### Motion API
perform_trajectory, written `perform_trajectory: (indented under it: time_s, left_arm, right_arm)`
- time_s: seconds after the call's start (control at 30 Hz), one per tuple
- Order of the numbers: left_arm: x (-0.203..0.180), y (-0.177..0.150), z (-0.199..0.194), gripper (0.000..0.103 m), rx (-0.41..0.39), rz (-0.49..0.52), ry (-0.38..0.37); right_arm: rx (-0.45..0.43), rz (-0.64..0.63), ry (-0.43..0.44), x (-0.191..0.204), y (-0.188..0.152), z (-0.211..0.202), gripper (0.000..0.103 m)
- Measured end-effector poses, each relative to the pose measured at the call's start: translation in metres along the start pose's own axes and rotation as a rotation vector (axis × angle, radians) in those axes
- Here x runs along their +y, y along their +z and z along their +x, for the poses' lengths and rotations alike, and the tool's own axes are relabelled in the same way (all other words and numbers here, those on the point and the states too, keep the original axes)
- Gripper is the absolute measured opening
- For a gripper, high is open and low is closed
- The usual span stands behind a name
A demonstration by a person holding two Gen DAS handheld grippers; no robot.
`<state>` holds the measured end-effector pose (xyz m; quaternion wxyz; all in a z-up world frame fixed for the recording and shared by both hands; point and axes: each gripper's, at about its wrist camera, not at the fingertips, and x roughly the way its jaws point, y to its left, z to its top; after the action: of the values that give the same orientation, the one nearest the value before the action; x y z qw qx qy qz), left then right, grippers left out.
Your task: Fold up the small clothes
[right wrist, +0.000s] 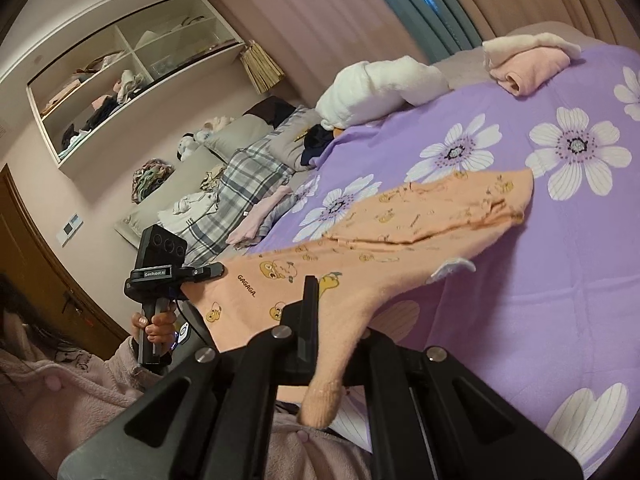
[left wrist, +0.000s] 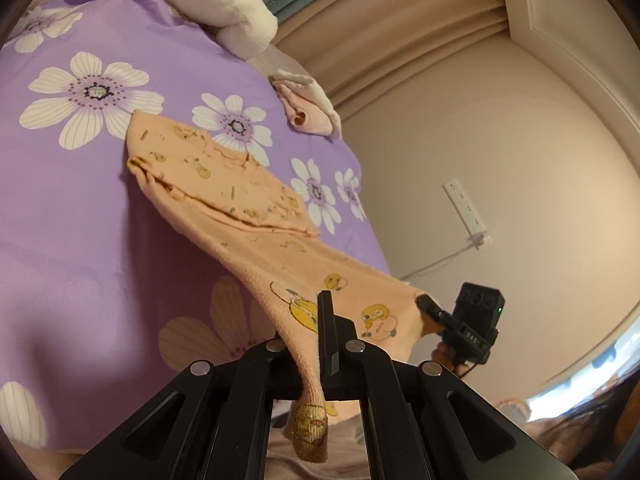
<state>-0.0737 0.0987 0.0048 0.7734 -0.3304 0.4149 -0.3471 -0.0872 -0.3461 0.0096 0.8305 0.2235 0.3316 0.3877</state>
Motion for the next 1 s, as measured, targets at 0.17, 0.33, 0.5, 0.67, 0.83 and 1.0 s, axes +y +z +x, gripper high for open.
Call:
perform_trajectory:
  time_s: [0.17, 0.33, 0.5, 0.67, 0.83, 1.0]
  left_arm:
    - [0.013, 0.017, 0.010, 0.000, -0.007, -0.043, -0.003]
    - [0.025, 0.048, 0.021, 0.000, -0.038, -0.070, 0.008]
    - [0.040, 0.079, 0.032, 0.000, -0.068, -0.096, 0.030]
    - [0.063, 0.107, 0.047, 0.000, -0.087, -0.138, 0.065]
    - [0.095, 0.137, 0.073, 0.000, -0.089, -0.214, 0.108]
    - [0.120, 0.157, 0.104, 0.000, -0.059, -0.262, 0.165]
  right_arm:
    - [-0.016, 0.080, 0.010, -0.022, 0.007, 0.011, 0.004]
    - [-0.034, 0.114, 0.004, -0.035, 0.025, 0.023, 0.004]
    - [-0.059, 0.134, -0.028, -0.055, 0.057, 0.041, 0.004]
    - [-0.066, 0.175, -0.074, -0.084, 0.085, 0.066, 0.004]
    - [-0.057, 0.248, -0.124, -0.122, 0.108, 0.093, 0.004]
    - [-0.034, 0.326, -0.178, -0.158, 0.121, 0.119, 0.004]
